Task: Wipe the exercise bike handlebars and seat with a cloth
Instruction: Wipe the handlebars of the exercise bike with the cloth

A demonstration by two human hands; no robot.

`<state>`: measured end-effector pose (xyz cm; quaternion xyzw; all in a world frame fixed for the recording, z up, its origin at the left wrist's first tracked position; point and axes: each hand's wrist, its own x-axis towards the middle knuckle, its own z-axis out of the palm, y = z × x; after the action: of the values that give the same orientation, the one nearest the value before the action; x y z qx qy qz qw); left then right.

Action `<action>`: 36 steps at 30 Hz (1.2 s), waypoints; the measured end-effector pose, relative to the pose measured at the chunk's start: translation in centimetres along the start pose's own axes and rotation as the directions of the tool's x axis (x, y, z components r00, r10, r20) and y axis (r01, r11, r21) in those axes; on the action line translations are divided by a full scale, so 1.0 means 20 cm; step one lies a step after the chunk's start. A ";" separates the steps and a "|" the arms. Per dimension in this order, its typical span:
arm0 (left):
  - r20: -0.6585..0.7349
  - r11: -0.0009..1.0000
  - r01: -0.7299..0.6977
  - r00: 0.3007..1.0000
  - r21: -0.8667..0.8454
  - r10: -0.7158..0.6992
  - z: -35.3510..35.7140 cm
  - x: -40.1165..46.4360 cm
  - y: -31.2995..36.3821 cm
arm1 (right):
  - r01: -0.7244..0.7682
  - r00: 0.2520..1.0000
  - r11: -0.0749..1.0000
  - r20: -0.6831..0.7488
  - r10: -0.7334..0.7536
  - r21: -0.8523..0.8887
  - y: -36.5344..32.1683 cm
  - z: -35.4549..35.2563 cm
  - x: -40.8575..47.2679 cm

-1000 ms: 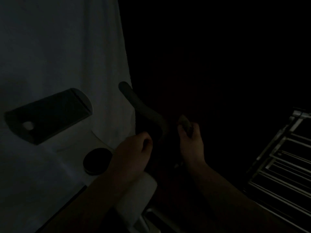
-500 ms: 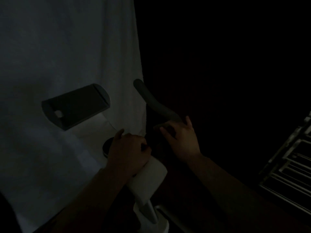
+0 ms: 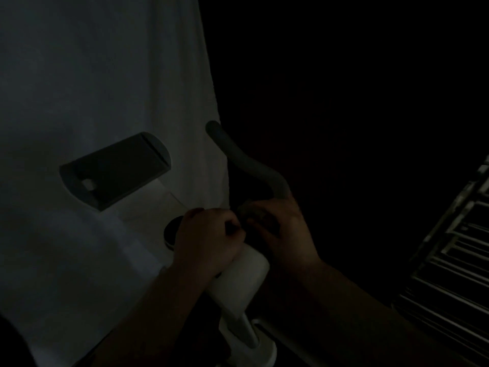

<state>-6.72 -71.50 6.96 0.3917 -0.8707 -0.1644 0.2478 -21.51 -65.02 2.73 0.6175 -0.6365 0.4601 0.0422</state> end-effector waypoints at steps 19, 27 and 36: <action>-0.013 0.994 -0.049 0.999 0.099 0.051 0.00 0.01 0.01 | -0.446 0.708 0.661 -0.214 0.673 0.603 -0.13 0.14 -0.06; 0.044 0.987 -0.041 0.998 0.154 0.035 0.01 0.01 0.00 | -0.512 0.548 0.577 -0.274 0.790 0.636 -0.01 0.11 0.05; 0.260 0.997 0.073 0.963 -0.022 -0.064 0.12 0.19 0.14 | -0.525 0.276 0.313 -0.189 0.942 0.791 0.00 0.15 0.11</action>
<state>-11.82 -72.40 7.40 0.3929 -0.8789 -0.2361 0.1320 -20.39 -68.59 2.37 -0.0044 -0.6199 0.7651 -0.1742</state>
